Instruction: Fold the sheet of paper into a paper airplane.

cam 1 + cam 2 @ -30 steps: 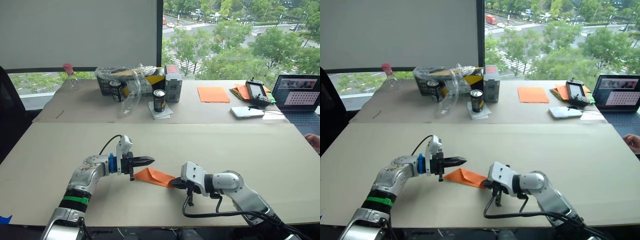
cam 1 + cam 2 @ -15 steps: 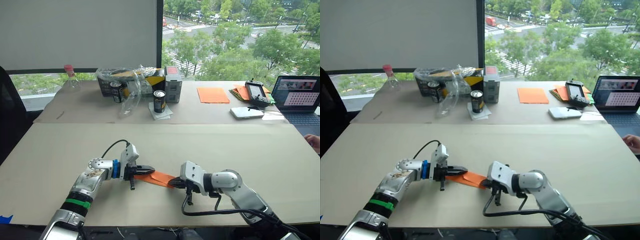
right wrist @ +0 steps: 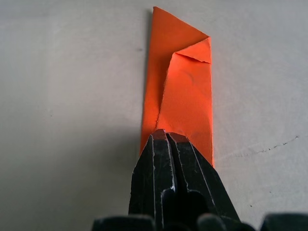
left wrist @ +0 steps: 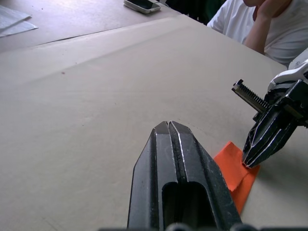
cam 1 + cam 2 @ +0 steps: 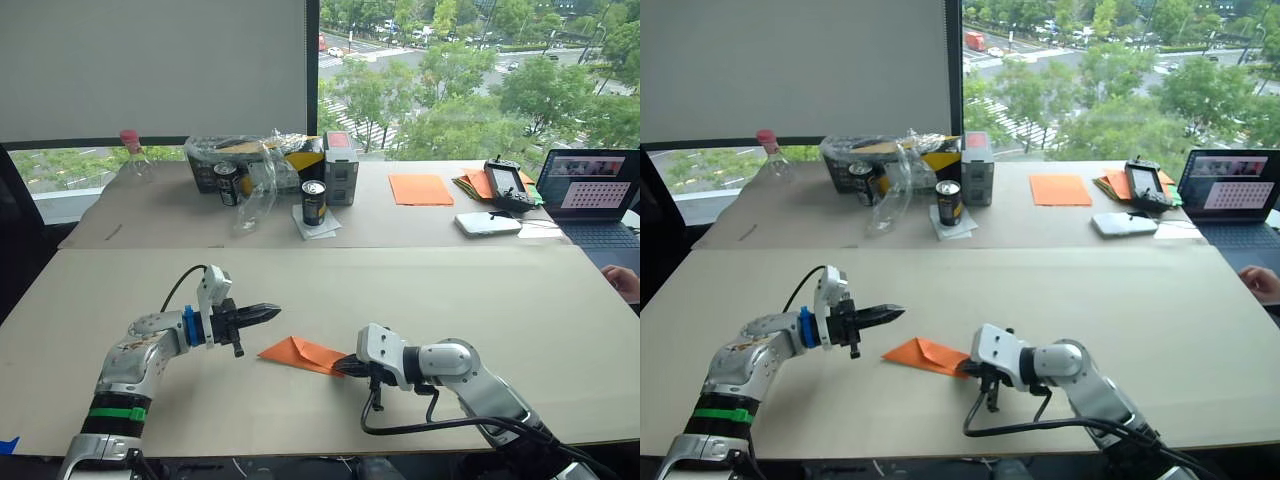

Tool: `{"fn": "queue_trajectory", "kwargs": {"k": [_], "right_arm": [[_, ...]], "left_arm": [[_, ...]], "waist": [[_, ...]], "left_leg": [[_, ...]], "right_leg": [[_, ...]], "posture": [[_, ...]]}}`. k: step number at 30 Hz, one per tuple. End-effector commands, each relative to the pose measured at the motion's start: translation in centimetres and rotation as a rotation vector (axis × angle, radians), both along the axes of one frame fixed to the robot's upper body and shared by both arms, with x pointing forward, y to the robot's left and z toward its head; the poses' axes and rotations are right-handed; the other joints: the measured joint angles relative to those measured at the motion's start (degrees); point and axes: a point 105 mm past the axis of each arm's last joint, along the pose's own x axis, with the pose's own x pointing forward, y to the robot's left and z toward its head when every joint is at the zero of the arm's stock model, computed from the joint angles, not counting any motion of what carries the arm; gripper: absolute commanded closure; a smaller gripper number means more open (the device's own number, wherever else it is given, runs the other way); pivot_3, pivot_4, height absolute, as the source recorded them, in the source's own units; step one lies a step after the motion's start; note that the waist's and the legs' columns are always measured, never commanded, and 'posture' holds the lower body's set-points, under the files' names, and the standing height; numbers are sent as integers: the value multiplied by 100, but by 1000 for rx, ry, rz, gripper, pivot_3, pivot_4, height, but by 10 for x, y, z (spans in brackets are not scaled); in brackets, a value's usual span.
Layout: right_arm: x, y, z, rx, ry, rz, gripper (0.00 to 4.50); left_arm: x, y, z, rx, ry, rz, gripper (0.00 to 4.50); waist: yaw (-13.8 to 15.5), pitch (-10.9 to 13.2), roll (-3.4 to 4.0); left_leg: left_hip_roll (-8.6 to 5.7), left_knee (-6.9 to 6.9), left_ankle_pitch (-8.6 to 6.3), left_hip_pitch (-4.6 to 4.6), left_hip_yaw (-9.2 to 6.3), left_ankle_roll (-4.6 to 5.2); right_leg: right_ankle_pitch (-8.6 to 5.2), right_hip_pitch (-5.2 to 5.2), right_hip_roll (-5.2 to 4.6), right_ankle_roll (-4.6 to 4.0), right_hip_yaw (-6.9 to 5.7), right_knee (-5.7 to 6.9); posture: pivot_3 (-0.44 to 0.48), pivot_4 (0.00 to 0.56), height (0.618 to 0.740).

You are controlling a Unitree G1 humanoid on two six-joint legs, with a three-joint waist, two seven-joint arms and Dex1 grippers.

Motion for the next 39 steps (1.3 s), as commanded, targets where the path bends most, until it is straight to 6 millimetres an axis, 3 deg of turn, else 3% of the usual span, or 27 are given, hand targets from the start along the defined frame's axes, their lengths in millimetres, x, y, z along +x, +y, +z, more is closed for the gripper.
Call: {"fn": "queue_trajectory", "kwargs": {"k": [1, 4, 6, 10, 15, 19, 21, 31, 35, 39], "right_arm": [[11, -7, 22, 32, -52, -32, 4450], [15, 1, 72, 153, -66, -17, 4450], [7, 10, 88, 175, -38, 32, 4450], [-11, 22, 84, 110, 36, 104, 4450], [-15, 31, 74, 90, 96, 98, 4450], [1, 24, 56, 24, 139, -9, 4450], [13, 21, 56, 28, 127, -54, 4450], [53, 10, 72, 38, 25, -131, 4450], [64, 7, 104, 101, -22, -133, 4450], [60, 2, 130, 134, -10, -127, 4450]], "left_arm": [[-13, -4, 17, 13, -50, -72, 4500], [-28, -3, 20, 6, -50, -107, 4500], [-41, -5, 14, 28, -23, -139, 4500], [-62, -12, 7, 72, 21, -200, 4500], [-74, -13, 12, 121, 37, -235, 4500], [-81, -11, 14, 156, 38, -254, 4500], [-77, -11, 18, 147, 8, -229, 4500], [-71, -10, 17, 151, -38, -166, 4500], [-71, -10, 14, 153, -36, -164, 4500], [-69, -6, 16, 156, -40, -152, 4500]], "waist": [[28, 10, -6], [38, 27, 4], [40, 28, 5], [100, 28, 6], [141, 32, 7], [119, 33, 7], [118, 33, 6], [109, 33, 6], [109, 35, 8], [109, 35, 8]], "left_leg": [[0, 0, 1, -5, 0, -1], [-3, 4, 7, -57, -1, -10], [-4, 11, 8, -88, -1, -11], [-1, -3, 7, -139, -12, -9], [-12, 24, 7, -172, -10, -9], [-11, 33, 7, -165, -7, -9], [-10, 33, 7, -163, -7, -9], [-10, 33, 7, -167, -7, -9], [-10, 33, 7, -167, -6, -9], [-9, 33, 7, -167, -7, -9]], "right_leg": [[0, -8, 0, 0, 0, 1], [7, -58, -4, -9, 0, 7], [33, -92, -5, -48, 5, 12], [36, -151, -2, -54, -7, 17], [37, -160, -13, -54, -8, 12], [42, -153, -10, -52, -6, 10], [42, -154, -9, -53, -6, 14], [43, -156, -8, -55, -6, 14], [44, -156, -8, -56, -6, 16], [44, -157, -8, -56, -6, 16]], "posture": [[0, 150, 720], [0, 150, 720], [0, 150, 720], [0, 150, 720], [0, 150, 720], [0, 150, 720], [0, 150, 720], [0, 150, 720], [0, 150, 720], [0, 150, 720]]}}
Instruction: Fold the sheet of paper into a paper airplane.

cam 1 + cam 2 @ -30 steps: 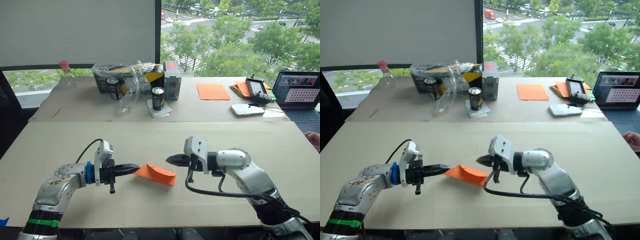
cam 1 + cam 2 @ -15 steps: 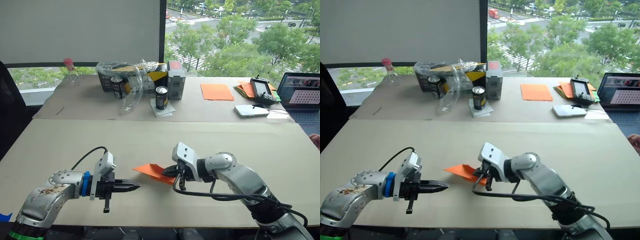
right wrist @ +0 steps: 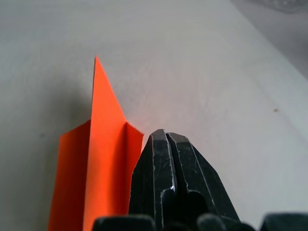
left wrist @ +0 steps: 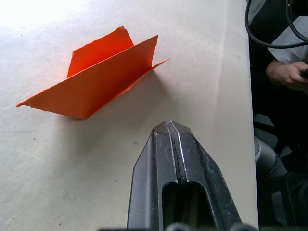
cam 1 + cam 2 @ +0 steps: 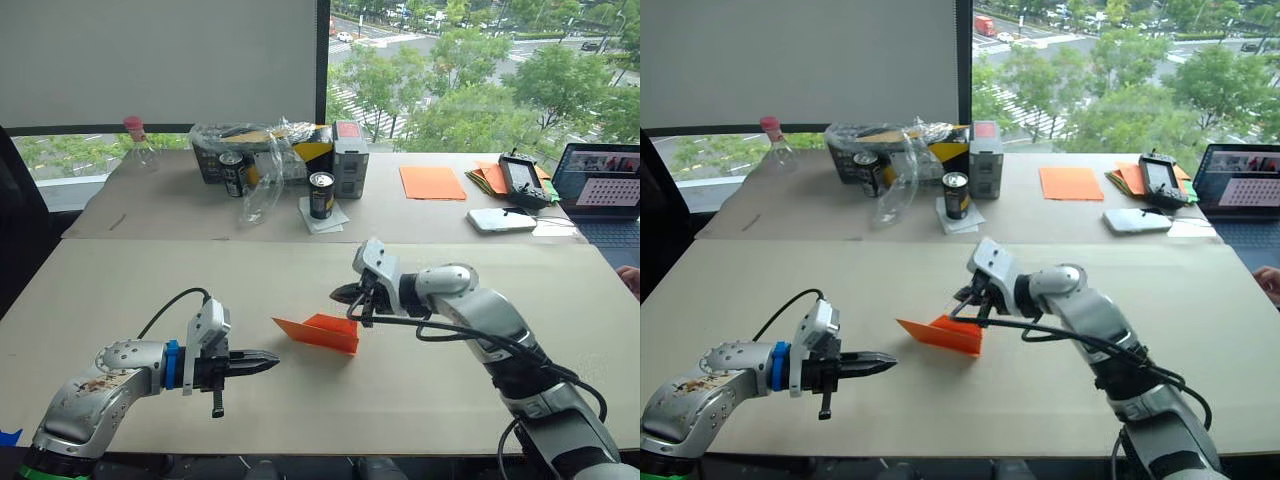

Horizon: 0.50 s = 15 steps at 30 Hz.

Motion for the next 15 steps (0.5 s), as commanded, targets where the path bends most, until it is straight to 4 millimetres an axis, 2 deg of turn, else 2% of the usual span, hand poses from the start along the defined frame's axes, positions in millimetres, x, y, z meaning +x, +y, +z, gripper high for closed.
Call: {"fn": "queue_trajectory", "kwargs": {"k": [1, 4, 6, 7, 9, 15], "right_arm": [[-9, -3, 34, 64, -3, 29, 4450], [-30, 1, 27, 6, 70, 94, 3592], [-35, 7, 19, -37, 58, 107, 2854], [-36, 9, 9, -98, 40, 113, 2573], [-36, 16, -5, -144, 63, 116, 2573], [-30, 24, -21, -188, 65, 85, 2573]], "left_arm": [[2, 4, 7, -8, -36, 4, 4500], [9, 12, 4, 40, -71, 39, 4500], [15, 17, 0, 66, -66, 75, 4500], [18, 22, -5, 100, -75, 90, 4500], [23, 30, -11, 142, -64, 124, 4500], [32, 43, -5, 152, -99, 170, 4500]], "waist": [[1, 0, 0], [6, 0, 0], [4, 0, 0], [-7, 0, 1], [-28, 0, 0], [-6, 0, 0]], "left_leg": [[-1, 0, 0, 0, 0, 0], [0, 0, -1, 0, -1, 2], [-1, 0, -1, 0, -1, 2], [0, 0, -1, 1, -1, 2], [1, 0, -1, 5, 2, 2], [-1, 2, -1, -4, 1, 2]], "right_leg": [[0, 0, 0, 0, 0, 0], [0, 1, 0, 0, -1, 0], [0, 0, -1, 0, -1, 0], [0, 1, 0, 0, -1, 1], [0, 1, 1, -1, 0, 3], [2, -5, -1, -2, 0, 3]], "posture": [[0, 150, 720], [0, 150, 720], [0, 150, 720], [0, 150, 720], [0, 150, 720], [0, 150, 720]]}}
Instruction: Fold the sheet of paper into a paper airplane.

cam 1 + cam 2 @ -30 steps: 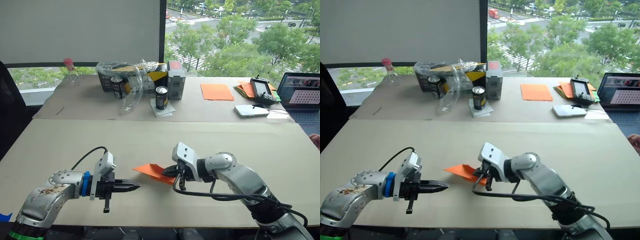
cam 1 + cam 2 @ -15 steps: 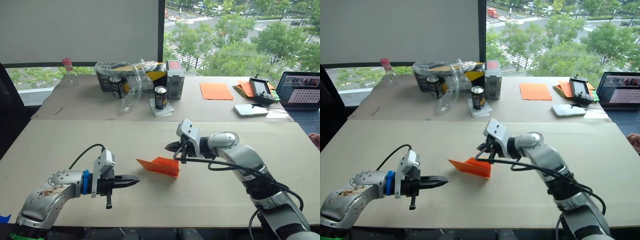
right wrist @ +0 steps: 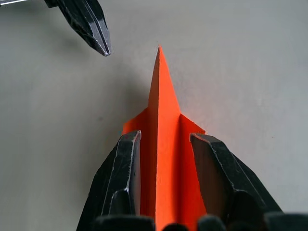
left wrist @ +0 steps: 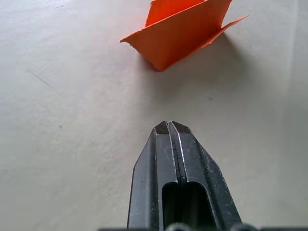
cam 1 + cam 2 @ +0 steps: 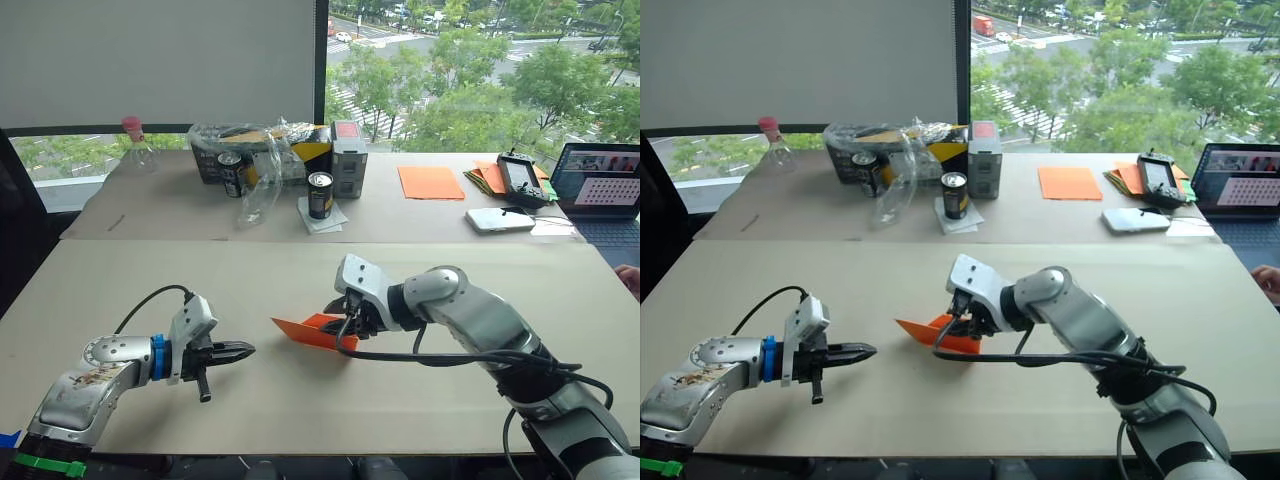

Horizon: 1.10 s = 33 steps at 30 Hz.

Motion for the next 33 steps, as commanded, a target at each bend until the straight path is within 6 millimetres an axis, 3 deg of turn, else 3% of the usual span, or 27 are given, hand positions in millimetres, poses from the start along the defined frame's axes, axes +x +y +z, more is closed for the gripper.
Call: {"fn": "queue_trajectory", "kwargs": {"k": [1, 5, 10, 16, 19, 25, 27, 29, 33], "right_arm": [[4, 1, 2, -6, -31, -15, 2573], [5, 0, -6, -22, -13, -20, 2573], [7, -2, -9, -30, -2, -32, 2573], [4, -4, -10, -40, 27, -26, 4451], [2, -4, -7, -27, 35, -23, 4451], [9, -17, 23, 52, 18, -97, 4451], [29, -43, 28, 63, 11, -247, 4451], [59, -90, 35, 71, -27, -474, 4451], [94, -162, 55, 126, -109, -776, 4451]], "left_arm": [[6, 6, 13, 13, -85, 17, 4500], [15, 10, 18, -6, -140, 83, 4500], [10, 1, 30, -85, -165, 42, 4500], [7, -5, 50, -183, -185, 0, 4500], [7, -7, 53, -195, -193, -11, 4500], [10, -14, 58, -220, -206, -47, 4500], [11, -19, 59, -228, -212, -61, 4500], [13, -25, 58, -238, -216, -74, 4500], [17, -34, 55, -249, -213, -89, 4500]], "waist": [[16, 0, 0], [19, 0, 0], [14, 0, 0], [7, 0, 0], [7, 0, 0], [11, 0, 0], [25, 0, 0], [54, 0, -1], [74, 0, -1]], "left_leg": [[-1, 1, 0, 0, 0, 0], [-1, 2, 0, -1, 0, 0], [0, 2, 0, 1, -1, 0], [0, 2, 0, 1, -1, 0], [0, 2, 0, 2, -1, 0], [-1, 4, 0, 0, -2, 0], [-1, 4, 0, 1, -1, 0], [-3, 6, 0, 2, -1, 0], [-8, 10, 0, -2, 5, -1]], "right_leg": [[0, 0, -2, 0, 0, -1], [1, 0, -3, 0, 0, 0], [1, 0, -1, 0, -1, 2], [1, 0, -1, 0, -1, 4], [1, 1, -1, 0, -1, 4], [2, 1, -1, 0, -1, 4], [2, 2, -1, 0, -1, 4], [2, 7, -2, 0, -1, 2], [7, 6, -7, 2, 2, -2]], "posture": [[0, 150, 720], [0, 150, 720], [0, 150, 720], [0, 150, 720], [0, 150, 720], [0, 150, 720], [0, 150, 720], [0, 150, 720], [0, 150, 720]]}}
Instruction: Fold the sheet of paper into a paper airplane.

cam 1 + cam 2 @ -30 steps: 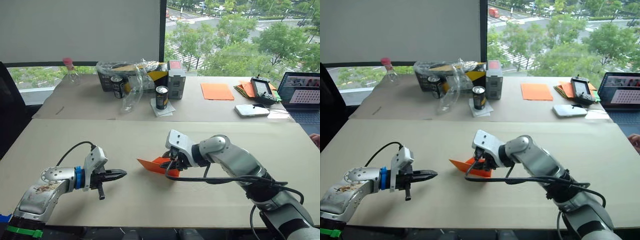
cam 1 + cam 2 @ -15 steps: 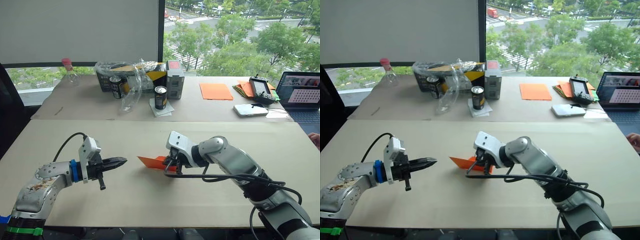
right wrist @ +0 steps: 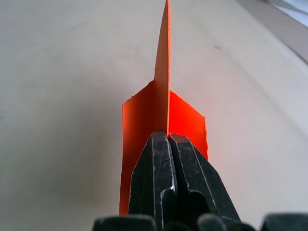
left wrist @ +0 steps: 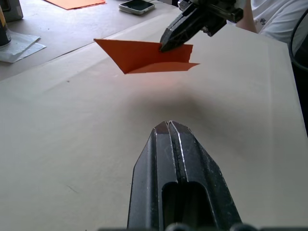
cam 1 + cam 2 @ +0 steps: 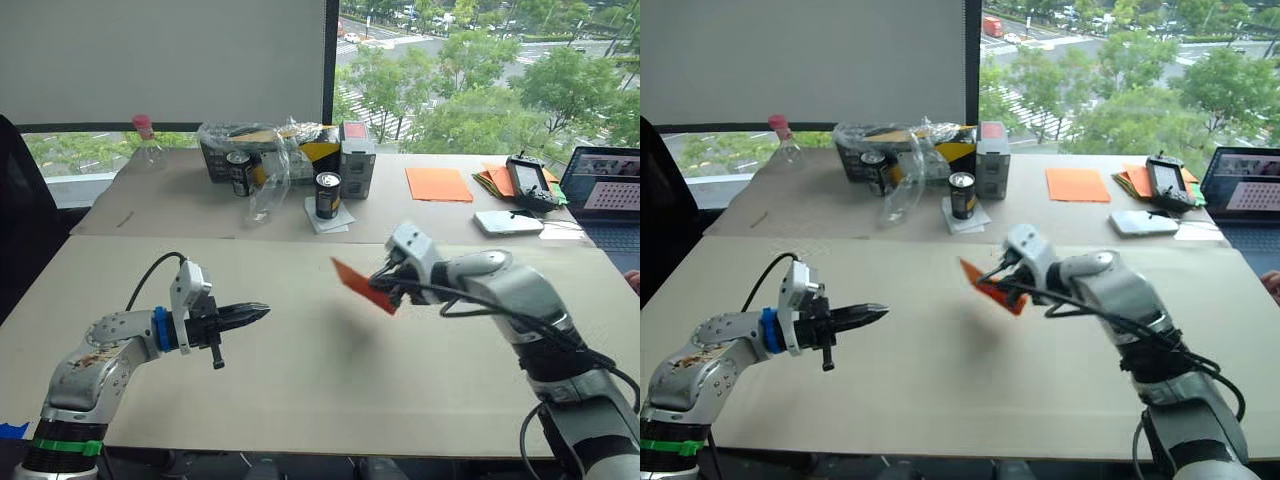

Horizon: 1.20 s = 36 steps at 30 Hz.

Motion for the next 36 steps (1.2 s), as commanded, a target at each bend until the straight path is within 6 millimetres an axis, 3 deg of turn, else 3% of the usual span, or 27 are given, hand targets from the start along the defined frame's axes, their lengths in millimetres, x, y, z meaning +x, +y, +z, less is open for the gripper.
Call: {"fn": "queue_trajectory", "kwargs": {"k": [1, 4, 9, 16, 23, 24, 27, 31, 35, 36], "right_arm": [[33, -66, 39, 30, -179, -276, 4451], [49, -113, 48, 20, -248, -465, 4451], [59, -150, 33, 41, -212, -629, 4451], [58, -171, 11, 83, -161, -747, 4451], [55, -175, 5, 82, -139, -732, 4451], [55, -174, 6, 83, -140, -720, 3851], [56, -173, 14, 95, -158, -708, 2878], [54, -174, 57, 61, -277, -672, 1471], [44, -161, 79, 70, -328, -607, 78], [40, -155, 84, 91, -338, -586, 11]], "left_arm": [[3, -9, 3, -10, -36, -25, 4500], [6, -13, -2, -15, -34, -32, 4500], [8, -19, -2, -26, -45, -36, 4500], [6, -15, -6, -26, -48, -11, 4500], [7, -16, -8, -14, -51, -10, 4500], [8, -16, -8, -9, -51, -9, 4500], [15, -13, -13, 26, -39, 26, 4500], [27, -12, -9, -1, 7, 64, 4500], [33, -9, -3, -12, 12, 89, 4500], [35, -8, -2, -12, 10, 100, 4500]], "waist": [[-20, 0, 0], [-81, 0, 1], [-143, 0, 1], [-184, 1, 4], [-209, 1, 4], [-209, 1, 4], [-210, 1, 5], [-205, 15, 30], [-198, 17, 35], [-200, 17, 35]], "left_leg": [[1, 0, 0, 0, 0, 0], [4, -3, 0, 2, 4, 1], [5, -6, 0, 3, 8, 1], [3, -5, 0, 1, 10, 1], [3, -5, 0, 5, 9, 1], [3, -5, 0, 5, 9, 1], [3, -5, 1, 4, 9, 1], [1, -2, 1, 1, 9, 1], [3, -3, 0, -1, 6, 1], [3, -3, 0, -1, 6, 2]], "right_leg": [[0, -2, 1, 0, 0, 0], [0, -3, 4, -1, 2, 2], [1, -3, 6, -1, 9, 1], [1, -2, 4, -1, 12, 1], [1, 2, 5, -1, 12, 2], [1, 2, 5, -1, 12, 2], [1, 1, 5, -1, 12, 2], [2, -1, 3, 1, 13, 4], [0, -3, 5, 3, 11, 3], [0, -2, 5, 3, 11, 2]], "posture": [[0, 150, 720], [0, 150, 720], [0, 150, 720], [0, 150, 720], [0, 150, 720], [0, 150, 720], [0, 150, 720], [0, 150, 720], [0, 150, 720], [0, 150, 720]]}}
